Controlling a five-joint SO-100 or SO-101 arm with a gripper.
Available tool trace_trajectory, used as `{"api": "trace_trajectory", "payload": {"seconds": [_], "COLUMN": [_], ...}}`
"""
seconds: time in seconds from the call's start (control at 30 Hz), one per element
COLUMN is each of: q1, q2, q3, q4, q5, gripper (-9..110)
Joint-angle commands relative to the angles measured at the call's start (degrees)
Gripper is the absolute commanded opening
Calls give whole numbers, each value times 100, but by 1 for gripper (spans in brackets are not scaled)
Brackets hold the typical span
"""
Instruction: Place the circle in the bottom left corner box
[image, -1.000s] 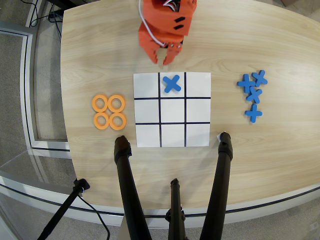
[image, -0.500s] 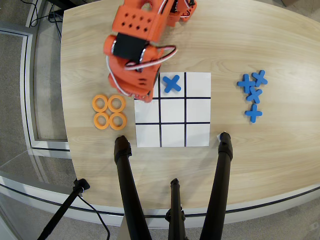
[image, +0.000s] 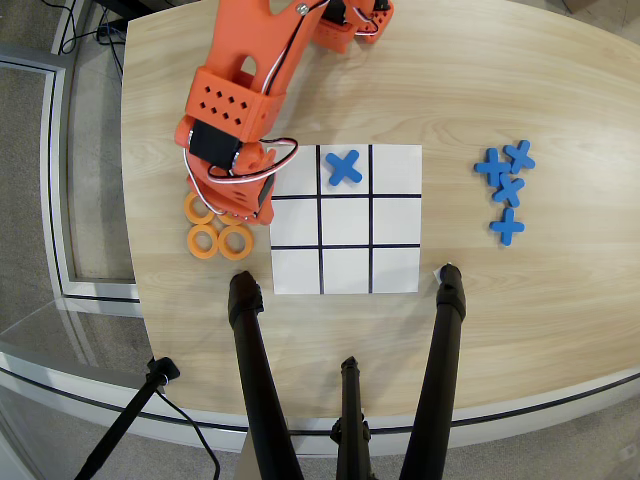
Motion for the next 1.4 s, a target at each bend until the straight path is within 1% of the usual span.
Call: {"api": "trace_trajectory", "payload": {"seconds": [0.0, 0.53, 1.37], "q1": [53, 53, 264], "q2": [-88, -624, -791], "q3": [-123, 167, 325], "q4": [-176, -686, -791], "q5": [-53, -62, -70], "gripper": [21, 21, 18]}}
